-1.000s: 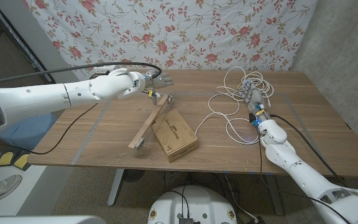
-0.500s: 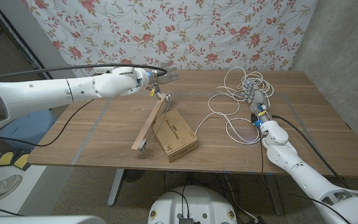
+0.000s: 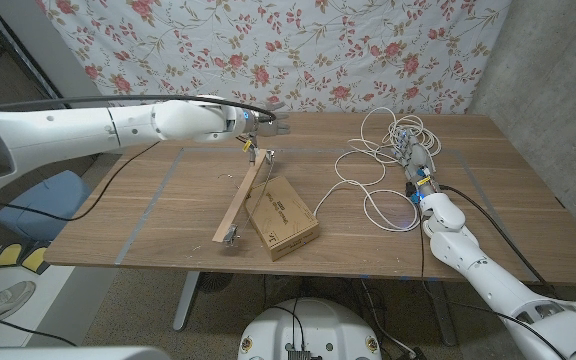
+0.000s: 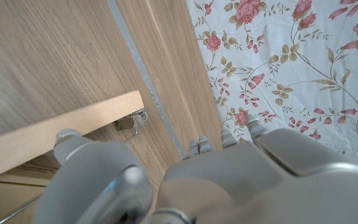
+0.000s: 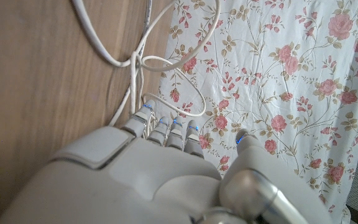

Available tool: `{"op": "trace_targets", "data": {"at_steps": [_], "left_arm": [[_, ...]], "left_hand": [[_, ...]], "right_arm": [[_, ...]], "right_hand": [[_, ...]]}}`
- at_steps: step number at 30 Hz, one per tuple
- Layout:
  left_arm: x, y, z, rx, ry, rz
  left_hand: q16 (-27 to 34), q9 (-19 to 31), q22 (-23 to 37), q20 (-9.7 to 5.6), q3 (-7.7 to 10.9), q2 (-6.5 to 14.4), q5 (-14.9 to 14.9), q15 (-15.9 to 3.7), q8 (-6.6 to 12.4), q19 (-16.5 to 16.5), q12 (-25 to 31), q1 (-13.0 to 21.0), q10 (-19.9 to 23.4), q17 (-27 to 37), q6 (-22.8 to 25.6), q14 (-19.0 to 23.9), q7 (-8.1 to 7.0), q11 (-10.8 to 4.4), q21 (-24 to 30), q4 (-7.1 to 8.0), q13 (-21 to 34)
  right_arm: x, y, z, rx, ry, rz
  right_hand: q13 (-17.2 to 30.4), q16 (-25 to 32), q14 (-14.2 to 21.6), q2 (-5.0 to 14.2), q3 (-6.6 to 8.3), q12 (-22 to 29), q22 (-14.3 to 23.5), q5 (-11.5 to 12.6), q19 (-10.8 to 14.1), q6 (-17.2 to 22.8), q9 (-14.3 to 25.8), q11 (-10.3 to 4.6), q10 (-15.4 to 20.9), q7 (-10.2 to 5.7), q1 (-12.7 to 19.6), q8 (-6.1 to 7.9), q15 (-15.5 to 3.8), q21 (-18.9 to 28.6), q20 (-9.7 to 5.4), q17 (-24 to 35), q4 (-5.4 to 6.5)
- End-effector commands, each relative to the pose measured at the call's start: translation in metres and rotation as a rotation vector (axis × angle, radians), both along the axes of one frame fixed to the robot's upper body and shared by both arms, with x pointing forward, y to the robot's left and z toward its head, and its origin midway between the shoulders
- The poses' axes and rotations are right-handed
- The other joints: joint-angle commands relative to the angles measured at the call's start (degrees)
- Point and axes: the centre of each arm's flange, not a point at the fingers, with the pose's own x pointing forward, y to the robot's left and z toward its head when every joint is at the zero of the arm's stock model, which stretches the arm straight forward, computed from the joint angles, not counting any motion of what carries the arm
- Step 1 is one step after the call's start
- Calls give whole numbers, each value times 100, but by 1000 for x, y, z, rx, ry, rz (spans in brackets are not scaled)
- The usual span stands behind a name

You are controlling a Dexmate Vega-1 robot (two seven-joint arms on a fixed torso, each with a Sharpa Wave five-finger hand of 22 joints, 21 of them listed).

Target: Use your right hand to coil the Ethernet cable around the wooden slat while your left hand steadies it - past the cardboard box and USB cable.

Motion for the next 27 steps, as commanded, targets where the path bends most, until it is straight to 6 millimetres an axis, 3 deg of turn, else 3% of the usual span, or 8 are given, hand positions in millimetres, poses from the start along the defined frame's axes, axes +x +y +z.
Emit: {"op": "trace_targets", "data": {"at_steps": [1, 10, 11, 13, 14, 18, 21, 27], "left_arm": [[-8, -13, 16, 166, 56, 42], [2, -8, -2, 327, 172, 55], [2, -6, -3, 343, 205, 39], [1, -2, -4, 377, 252, 22], [1, 0, -5, 401, 261, 4], [3, 9, 1, 461, 259, -35], [9, 15, 7, 488, 245, -80], [15, 25, 6, 511, 278, -101]], "left_hand": [[6, 8, 15, 25, -109, 5, -48, 8, 18, -272, 13, -85, -1194, 25, -2352, -936, 34, 31, -36, 26, 7], [-4, 7, 27, -2, -272, 32, -144, 82, -6, -355, 4, -167, -1419, 25, -2593, -1109, 110, 109, -76, 58, 10], [-5, 7, 26, 26, -271, 44, -139, 128, 1, -384, -4, -123, -1477, 23, -2612, -1140, 159, 142, -91, 35, 11], [15, 7, 25, 83, -251, 106, -102, 154, 20, -452, 35, 38, -1492, 19, -2677, -1176, 203, 368, -125, -41, 15], [8, 6, 26, 115, -247, 125, -89, 182, 10, -520, 36, 91, -1529, 19, -2742, -1225, 249, 377, -154, -64, 17], [-19, 8, 34, 138, -240, 178, -54, 263, 24, -676, 20, 219, -1693, 22, -2801, -1411, 274, 329, -217, -118, 23], [-35, 12, 49, 163, -216, 270, 20, 420, 12, -906, 10, 417, -1923, 27, -2935, -1716, 231, 206, -298, -193, 37], [-23, 19, 69, 169, -205, 358, 149, 560, -44, -1101, -14, 632, -2265, 32, -3119, -2001, 265, 204, -347, -271, 56]], "right_arm": [[8, -4, -4, 27, 18, -29], [10, -9, -9, 64, 14, -38], [10, -9, -10, 69, 13, -40], [9, -10, -11, 75, 15, -49], [9, -11, -11, 79, 13, -51], [7, -11, -13, 85, 5, -54], [6, -10, -15, 94, -1, -52], [2, -10, -18, 119, -4, -69]], "right_hand": [[35, -22, 35, 61, 24, 4, 20, 26, 41, -1, 20, -3, 31, 22, 17, 28, -43, 26, -10, 13, -17], [36, -15, 69, 88, 43, 8, 21, 21, 54, 13, 21, 20, 51, 19, 42, 33, -31, 28, -8, 11, -28], [36, -13, 77, 91, 45, 8, 21, 20, 55, 14, 21, 23, 51, 21, 43, 34, -26, 28, -8, 12, -28], [36, -14, 80, 101, 50, 12, 21, 18, 66, 10, 21, 27, 63, 24, 48, 32, -26, 32, -14, 12, -29], [36, -14, 82, 106, 53, 11, 21, 17, 66, 13, 21, 28, 62, 22, 50, 33, -30, 31, -17, 12, -29], [36, -14, 89, 116, 59, 14, 22, 14, 68, 31, 21, 40, 75, 36, 54, 40, -25, 31, -15, 13, -30], [37, -11, 104, 120, 63, 16, 22, 10, 72, 40, 22, 40, 84, 41, 58, 43, -18, 31, -11, 13, -31], [38, -7, 125, 138, 70, 29, 22, 3, 83, 80, 23, 63, 127, 46, 56, 56, -14, 33, -23, 17, -26]]}}
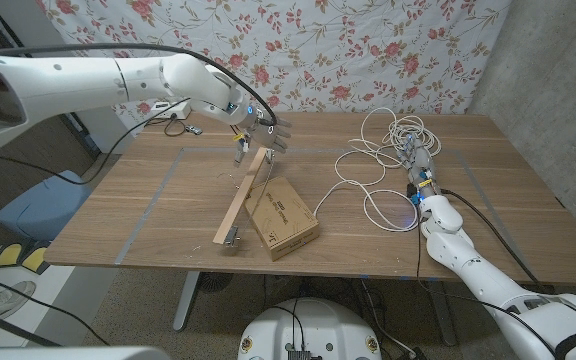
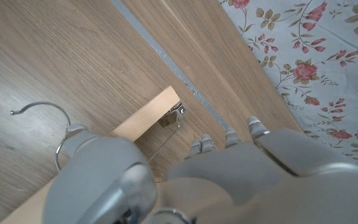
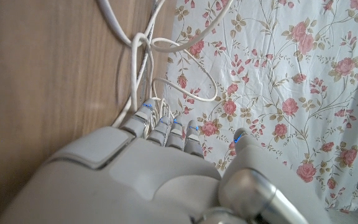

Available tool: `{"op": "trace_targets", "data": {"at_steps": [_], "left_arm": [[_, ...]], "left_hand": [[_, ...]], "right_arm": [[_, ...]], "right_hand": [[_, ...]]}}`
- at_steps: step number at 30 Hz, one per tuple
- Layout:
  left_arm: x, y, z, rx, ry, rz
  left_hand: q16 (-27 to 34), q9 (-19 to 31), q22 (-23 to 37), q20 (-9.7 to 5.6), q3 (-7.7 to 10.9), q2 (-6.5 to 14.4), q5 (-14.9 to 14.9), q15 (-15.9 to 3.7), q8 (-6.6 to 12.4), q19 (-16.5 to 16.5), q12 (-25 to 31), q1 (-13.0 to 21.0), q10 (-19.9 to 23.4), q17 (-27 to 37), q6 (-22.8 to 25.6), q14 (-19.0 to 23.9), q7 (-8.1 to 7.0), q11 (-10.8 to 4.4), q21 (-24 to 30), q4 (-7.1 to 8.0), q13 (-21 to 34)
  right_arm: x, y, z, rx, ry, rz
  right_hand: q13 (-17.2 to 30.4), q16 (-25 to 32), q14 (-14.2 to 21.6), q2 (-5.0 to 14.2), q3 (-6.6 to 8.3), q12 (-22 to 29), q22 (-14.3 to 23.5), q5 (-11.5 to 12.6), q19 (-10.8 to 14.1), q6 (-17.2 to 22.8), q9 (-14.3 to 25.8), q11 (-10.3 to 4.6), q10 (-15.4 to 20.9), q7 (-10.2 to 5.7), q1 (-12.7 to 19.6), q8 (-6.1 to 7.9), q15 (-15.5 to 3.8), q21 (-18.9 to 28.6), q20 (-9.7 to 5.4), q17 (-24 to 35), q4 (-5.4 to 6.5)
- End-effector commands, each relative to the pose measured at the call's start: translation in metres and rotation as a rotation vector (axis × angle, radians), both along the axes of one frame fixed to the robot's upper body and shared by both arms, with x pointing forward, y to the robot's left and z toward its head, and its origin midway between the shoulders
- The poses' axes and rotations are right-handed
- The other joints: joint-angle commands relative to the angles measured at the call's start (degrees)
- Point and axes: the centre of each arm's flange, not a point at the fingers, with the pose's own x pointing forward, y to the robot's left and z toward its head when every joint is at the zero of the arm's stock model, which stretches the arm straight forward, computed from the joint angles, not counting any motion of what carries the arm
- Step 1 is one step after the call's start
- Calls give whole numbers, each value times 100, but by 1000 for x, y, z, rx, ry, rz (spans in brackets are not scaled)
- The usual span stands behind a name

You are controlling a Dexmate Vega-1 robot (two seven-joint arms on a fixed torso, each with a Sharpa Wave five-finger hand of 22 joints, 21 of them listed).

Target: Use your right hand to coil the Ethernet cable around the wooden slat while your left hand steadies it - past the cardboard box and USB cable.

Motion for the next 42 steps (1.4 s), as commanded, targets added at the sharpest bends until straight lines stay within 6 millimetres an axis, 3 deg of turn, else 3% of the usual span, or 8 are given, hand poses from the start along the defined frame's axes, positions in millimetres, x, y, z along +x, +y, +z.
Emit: {"op": "trace_targets", "data": {"at_steps": [1, 27, 29, 31, 32, 35, 38, 42], "left_arm": [[9, 22, 2, 104, 89, -72], [54, 41, -56, -7, 191, -260], [57, 41, -60, -24, 199, -275], [58, 42, -64, -48, 206, -331], [59, 42, -65, -62, 217, -357], [59, 42, -68, -100, 223, -418], [60, 43, -70, -129, 231, -454], [61, 45, -75, -174, 250, -490]], "left_hand": [[-3, 16, 26, 44, -10, 7, 95, 53, -49, -1097, -11, 141, -2291, 33, -3124, -2022, 25, -33, -28, -63, 32], [199, 39, 48, 30, 186, 543, 412, -44, 191, -584, 262, 1091, -1983, 27, -2656, -1462, -106, -24, 226, -314, 83], [258, 43, 41, -17, 237, 713, 389, -169, 282, -236, 378, 1412, -1709, 24, -2402, -1136, -164, -1, 361, -356, 88], [437, 36, -1, -283, 283, 885, 183, -657, 464, 698, 729, 2098, -826, 11, -1747, -61, -309, -121, 712, -409, 89], [430, 27, -44, -592, 305, 913, -6, -979, 543, 1281, 925, 2490, -423, -4, -1255, 489, -448, -303, 911, -398, 69], [391, 9, -114, -1140, 550, 973, -277, -1784, 806, 2140, 1439, 3477, 840, -23, -222, 1773, -752, -748, 1178, -412, 7], [347, 8, -135, -1347, 790, 980, -436, -2142, 1170, 2537, 1811, 4062, 1889, -14, 757, 2711, -1019, -1001, 1308, -407, -22], [457, 19, -115, -1632, 1345, 1330, -805, -2243, 1671, 3152, 2234, 4883, 3055, 101, 2009, 4159, -1219, -1053, 1623, -395, 75]], "right_arm": [[-6, -1, -8, 43, -11, -26], [-15, 3, -2, 30, -50, -28], [-16, 2, -1, 27, -49, -31], [-16, 2, 0, 25, -50, -32], [-16, 2, 0, 21, -50, -34], [-15, 2, 3, 12, -55, -31], [-13, 2, 5, 10, -59, -31], [-11, 1, 5, 11, -58, -29]], "right_hand": [[8, -7, 65, 45, 40, 30, 22, 3, 41, 52, 23, 8, 79, 11, 4, 57, -16, 34, -28, 17, 7], [9, 0, 148, 21, 41, 44, 21, -17, 89, 85, 23, 13, 168, 36, 14, 56, 19, 42, 8, 16, -12], [9, 1, 154, 19, 40, 43, 21, -17, 93, 87, 23, 24, 169, 31, 14, 56, 20, 42, 10, 16, -14], [9, 1, 157, 17, 40, 42, 21, -18, 96, 87, 23, 21, 172, 33, 15, 56, 19, 43, 12, 16, -15], [9, 2, 163, 16, 40, 43, 21, -19, 97, 90, 23, 22, 174, 34, 15, 56, 19, 43, 15, 16, -16], [9, 2, 169, 11, 39, 43, 21, -19, 100, 92, 23, 22, 180, 27, 16, 56, 15, 43, 16, 16, -19], [10, 4, 182, 7, 38, 43, 21, -20, 100, 86, 23, 23, 186, 22, 16, 52, 14, 42, 22, 16, -21], [10, 8, 200, 3, 38, 42, 21, -21, 105, 88, 23, 21, 190, 18, 17, 52, 6, 42, 26, 16, -24]]}}
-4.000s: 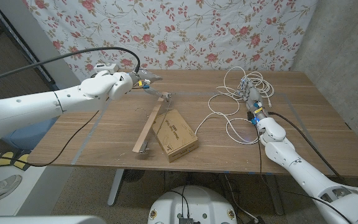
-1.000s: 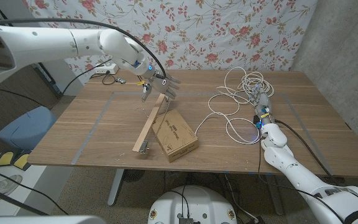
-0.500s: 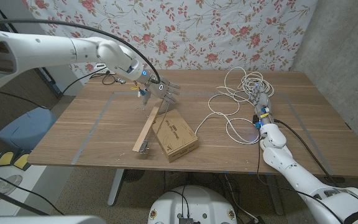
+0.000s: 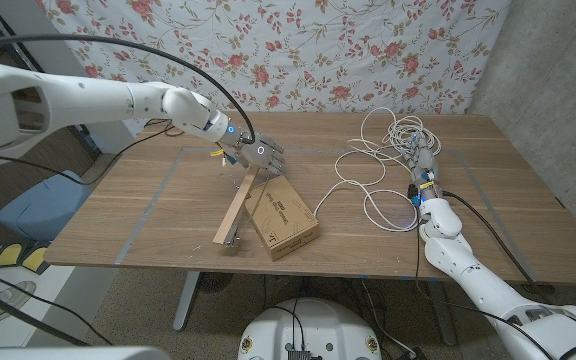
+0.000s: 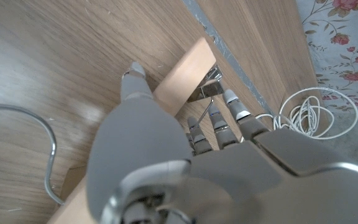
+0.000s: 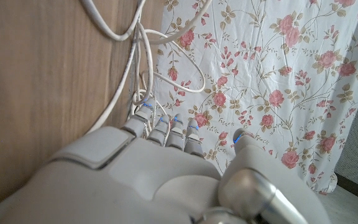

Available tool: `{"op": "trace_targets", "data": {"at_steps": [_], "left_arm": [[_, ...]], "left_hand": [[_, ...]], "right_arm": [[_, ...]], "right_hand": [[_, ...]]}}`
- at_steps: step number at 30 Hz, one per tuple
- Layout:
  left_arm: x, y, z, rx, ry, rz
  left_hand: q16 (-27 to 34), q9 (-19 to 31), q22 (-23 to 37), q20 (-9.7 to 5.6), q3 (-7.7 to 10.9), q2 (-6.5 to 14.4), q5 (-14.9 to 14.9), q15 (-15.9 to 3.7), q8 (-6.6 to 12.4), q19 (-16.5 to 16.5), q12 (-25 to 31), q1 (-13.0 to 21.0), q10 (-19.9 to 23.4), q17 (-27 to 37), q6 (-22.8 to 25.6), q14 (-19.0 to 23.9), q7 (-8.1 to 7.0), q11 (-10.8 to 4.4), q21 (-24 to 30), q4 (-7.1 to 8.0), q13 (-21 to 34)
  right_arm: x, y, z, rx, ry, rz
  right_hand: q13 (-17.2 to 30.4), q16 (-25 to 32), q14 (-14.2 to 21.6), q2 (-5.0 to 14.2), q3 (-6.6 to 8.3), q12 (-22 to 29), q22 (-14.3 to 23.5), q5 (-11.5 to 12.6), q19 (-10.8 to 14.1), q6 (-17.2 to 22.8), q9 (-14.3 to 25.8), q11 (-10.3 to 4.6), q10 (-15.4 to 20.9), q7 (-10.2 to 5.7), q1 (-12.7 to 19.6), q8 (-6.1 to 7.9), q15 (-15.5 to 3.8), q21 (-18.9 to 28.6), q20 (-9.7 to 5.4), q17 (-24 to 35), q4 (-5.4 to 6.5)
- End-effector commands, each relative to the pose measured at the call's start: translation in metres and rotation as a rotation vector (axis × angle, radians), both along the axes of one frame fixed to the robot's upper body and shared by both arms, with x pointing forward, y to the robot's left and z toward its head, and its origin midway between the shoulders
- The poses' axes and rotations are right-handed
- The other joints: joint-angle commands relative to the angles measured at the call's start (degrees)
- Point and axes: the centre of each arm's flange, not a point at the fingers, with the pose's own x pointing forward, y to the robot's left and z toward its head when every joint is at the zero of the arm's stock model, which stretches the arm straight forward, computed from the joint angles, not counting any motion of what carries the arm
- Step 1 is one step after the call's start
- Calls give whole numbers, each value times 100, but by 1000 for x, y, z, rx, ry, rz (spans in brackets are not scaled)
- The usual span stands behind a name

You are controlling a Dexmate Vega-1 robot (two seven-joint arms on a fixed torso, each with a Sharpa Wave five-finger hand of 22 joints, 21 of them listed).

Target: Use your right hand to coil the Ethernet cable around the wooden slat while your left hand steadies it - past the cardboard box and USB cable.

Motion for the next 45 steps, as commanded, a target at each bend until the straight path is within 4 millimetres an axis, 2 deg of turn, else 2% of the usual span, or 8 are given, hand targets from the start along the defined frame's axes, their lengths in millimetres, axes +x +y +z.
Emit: {"op": "trace_targets", "data": {"at_steps": [1, 7, 18, 27, 30, 33, 37, 45], "left_arm": [[5, 5, -16, -124, 55, -133], [3, 4, -16, -181, 87, -136], [-1, -12, -13, -310, 178, 25], [-5, -28, -14, -433, 282, 179], [-9, -32, -20, -436, 274, 173], [-12, -35, -28, -400, 263, 188], [-13, -36, -32, -357, 239, 213], [-11, -39, -42, -392, 216, 244]], "left_hand": [[153, 18, 40, -326, 602, 390, -418, -1124, 529, 632, 439, 871, 1218, 129, 1258, 1482, -192, -62, 370, -22, 127], [571, 72, 275, -457, 1766, 657, -1276, -1154, 1015, 986, 777, 1577, 2375, 409, 2628, 3016, -39, -31, 1183, 111, 380], [1114, 56, 543, -269, 2438, 657, -1500, -1097, 1037, 1449, 1268, 1298, 3010, 1118, 3373, 4284, 514, 105, 2546, 347, 1022], [961, 219, 13, -117, 3441, 701, -1078, -1004, 849, 1821, 1778, 154, 3085, 1453, 3540, 4319, 1226, 504, 2666, 1845, 1776], [428, 327, -116, 31, 3499, 584, -989, -968, 765, 1903, 1451, -626, 3002, 1015, 3265, 4013, 1160, 493, 2530, 1915, 1447], [-172, 242, -100, 119, 2894, -598, -1213, -968, 600, 1581, 860, -1312, 2534, 573, 2801, 3306, 699, 157, 2333, 1601, 997], [-329, 112, -88, 441, 2067, -1318, -1000, -663, 80, 528, 261, -2209, 1465, 385, 1749, 1866, 858, 543, 1716, 1648, 671], [-44, 51, -51, 389, 2147, -802, -590, -681, -213, 815, 352, -1507, 1386, 305, 1720, 1831, 1015, 599, 1617, 1170, 566]], "right_arm": [[3, -1, 5, -10, -3, -3], [8, -2, 7, -14, -5, 4], [10, -7, 9, -20, -14, 14], [6, -13, 6, -18, -27, 9], [5, -15, 5, -10, -32, 9], [3, -16, 4, -8, -33, 5], [1, -17, 4, -6, -35, 1], [0, -16, 4, -12, -36, -3]], "right_hand": [[11, 10, 64, -17, 38, 23, 21, -21, 61, 38, 23, 18, 48, 8, 36, 11, 5, 44, 19, 16, -25], [11, 10, 80, -22, 37, 18, 21, -22, 80, 45, 23, 17, 46, 3, 37, 12, 12, 49, 23, 16, -30], [12, 8, 102, -28, 37, 18, 22, -24, 101, 57, 24, 14, 66, -5, 36, 12, 16, 52, 20, 16, -35], [12, 12, 137, -37, 30, 16, 23, -26, 124, 106, 24, 31, 81, -13, 22, 26, 50, 56, 16, 19, -32], [12, 15, 151, -38, 28, 22, 23, -26, 131, 113, 24, 38, 103, -20, 18, 27, 49, 57, 21, 20, -31], [13, 22, 179, -39, 26, 23, 23, -25, 148, 129, 25, 38, 114, -20, 12, 30, 53, 62, 22, 22, -29], [13, 21, 185, -37, 26, 23, 24, -24, 156, 134, 25, 41, 123, -20, 8, 29, 45, 63, 18, 23, -27], [13, 21, 210, -32, 28, 24, 25, -21, 173, 153, 25, 62, 145, -28, 4, 30, 51, 65, 17, 24, -26]]}}
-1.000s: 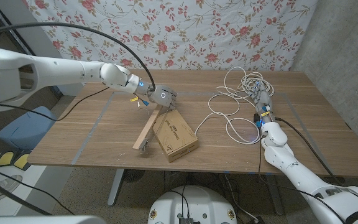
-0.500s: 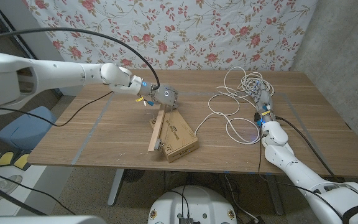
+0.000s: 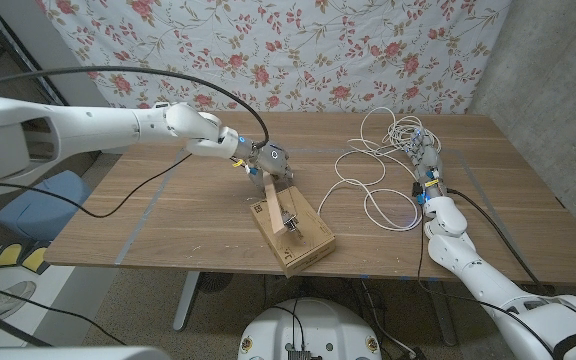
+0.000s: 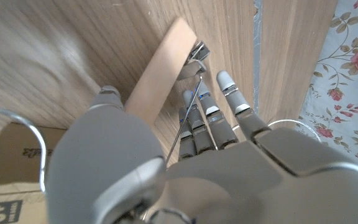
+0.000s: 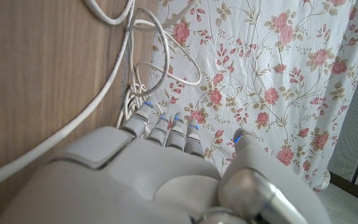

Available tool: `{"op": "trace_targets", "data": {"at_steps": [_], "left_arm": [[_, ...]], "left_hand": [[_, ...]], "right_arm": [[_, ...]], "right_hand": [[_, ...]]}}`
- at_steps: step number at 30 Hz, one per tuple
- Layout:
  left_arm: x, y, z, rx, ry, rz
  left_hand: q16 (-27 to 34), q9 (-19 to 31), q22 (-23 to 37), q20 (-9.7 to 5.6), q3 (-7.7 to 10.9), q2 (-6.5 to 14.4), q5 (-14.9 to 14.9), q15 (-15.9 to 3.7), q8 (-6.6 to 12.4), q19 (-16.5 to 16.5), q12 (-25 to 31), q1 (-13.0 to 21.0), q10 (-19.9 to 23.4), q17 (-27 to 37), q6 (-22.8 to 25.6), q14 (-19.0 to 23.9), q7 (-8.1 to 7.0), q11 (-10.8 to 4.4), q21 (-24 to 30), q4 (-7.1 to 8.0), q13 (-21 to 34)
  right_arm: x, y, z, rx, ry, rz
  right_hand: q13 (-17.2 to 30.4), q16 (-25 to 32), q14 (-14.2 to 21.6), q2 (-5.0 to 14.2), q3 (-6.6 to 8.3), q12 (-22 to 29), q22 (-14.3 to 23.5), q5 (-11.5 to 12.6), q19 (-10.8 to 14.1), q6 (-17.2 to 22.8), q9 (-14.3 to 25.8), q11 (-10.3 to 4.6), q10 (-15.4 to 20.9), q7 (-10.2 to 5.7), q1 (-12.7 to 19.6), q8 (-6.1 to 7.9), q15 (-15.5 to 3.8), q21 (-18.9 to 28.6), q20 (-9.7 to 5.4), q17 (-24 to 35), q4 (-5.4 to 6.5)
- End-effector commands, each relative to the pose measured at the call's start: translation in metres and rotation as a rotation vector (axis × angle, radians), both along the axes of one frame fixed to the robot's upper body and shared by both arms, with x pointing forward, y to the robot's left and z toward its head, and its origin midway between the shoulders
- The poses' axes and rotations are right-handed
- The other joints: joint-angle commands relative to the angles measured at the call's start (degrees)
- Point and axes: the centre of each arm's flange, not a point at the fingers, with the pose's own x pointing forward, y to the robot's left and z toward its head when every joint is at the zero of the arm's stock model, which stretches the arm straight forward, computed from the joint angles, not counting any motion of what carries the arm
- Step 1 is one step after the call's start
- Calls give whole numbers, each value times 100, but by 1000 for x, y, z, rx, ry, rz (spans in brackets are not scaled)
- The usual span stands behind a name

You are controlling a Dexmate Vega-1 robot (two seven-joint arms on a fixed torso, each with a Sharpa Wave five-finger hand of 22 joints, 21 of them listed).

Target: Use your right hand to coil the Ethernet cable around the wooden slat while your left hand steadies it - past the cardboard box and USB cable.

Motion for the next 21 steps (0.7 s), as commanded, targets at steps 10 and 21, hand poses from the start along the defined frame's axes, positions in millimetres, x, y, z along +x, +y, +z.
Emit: {"op": "trace_targets", "data": {"at_steps": [10, 21], "left_arm": [[2, 4, -24, -156, 9, 31], [8, 0, 18, -561, 88, 81]], "left_hand": [[1049, 88, 297, -717, 1711, 2036, -300, -953, 344, 1398, 1079, 3263, 1738, 553, 1754, 2477, 228, -205, 1270, -1572, 270], [1549, 472, 31, -1037, 2769, 1863, -8, -927, 583, 2601, 1146, 2199, 2479, 861, 2016, 3995, 601, 285, 1727, 172, 422]], "right_arm": [[-2, 1, 5, -17, -3, -17], [5, 10, 13, -29, -8, 5]], "right_hand": [[14, 25, 84, -20, 6, 22, 26, -18, 62, 95, 24, 9, 67, -17, -10, 40, 17, 23, 6, 23, -6], [14, 13, 85, -21, 8, 18, 26, -15, 68, 130, 24, 32, 79, -27, -9, 43, 23, 20, 6, 23, -12]]}}
